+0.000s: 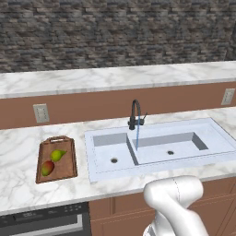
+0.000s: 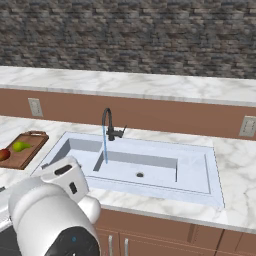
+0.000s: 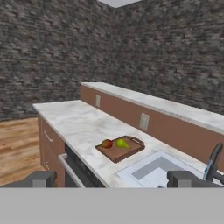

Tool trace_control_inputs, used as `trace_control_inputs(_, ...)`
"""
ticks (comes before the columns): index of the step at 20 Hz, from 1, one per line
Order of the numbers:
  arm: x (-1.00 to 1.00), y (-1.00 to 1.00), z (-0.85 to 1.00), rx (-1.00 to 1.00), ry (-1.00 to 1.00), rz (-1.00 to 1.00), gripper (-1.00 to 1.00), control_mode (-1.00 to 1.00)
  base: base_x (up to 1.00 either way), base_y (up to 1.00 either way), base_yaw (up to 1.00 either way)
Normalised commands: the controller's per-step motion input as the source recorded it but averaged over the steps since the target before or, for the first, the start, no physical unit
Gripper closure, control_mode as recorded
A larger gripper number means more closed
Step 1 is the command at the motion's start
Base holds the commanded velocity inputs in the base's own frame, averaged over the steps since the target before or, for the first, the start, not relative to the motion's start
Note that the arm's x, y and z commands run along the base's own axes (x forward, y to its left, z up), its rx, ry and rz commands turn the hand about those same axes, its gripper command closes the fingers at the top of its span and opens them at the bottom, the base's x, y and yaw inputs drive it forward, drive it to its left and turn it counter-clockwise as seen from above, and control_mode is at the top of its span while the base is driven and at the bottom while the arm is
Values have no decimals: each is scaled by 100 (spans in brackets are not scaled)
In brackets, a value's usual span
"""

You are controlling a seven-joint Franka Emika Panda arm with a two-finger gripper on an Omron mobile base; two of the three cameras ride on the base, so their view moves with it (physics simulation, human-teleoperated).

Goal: Pick the pear, mango from the sink and place them on the cutting board to airdry. Then turn off the sink faucet.

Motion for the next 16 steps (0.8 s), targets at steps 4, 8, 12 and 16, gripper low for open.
trace_control_inputs(4,30,-7,-1,1,-1,3,-100,-100,0,0,0)
trace_control_inputs(8,20,-12,-14,0,-1,6,-100,-100,0,0,0)
trace_control_inputs(12,22,-11,-25,0,-1,5,-100,-100,0,0,0)
trace_control_inputs(16,25,-4,-31,0,-2,5,-100,-100,0,0,0)
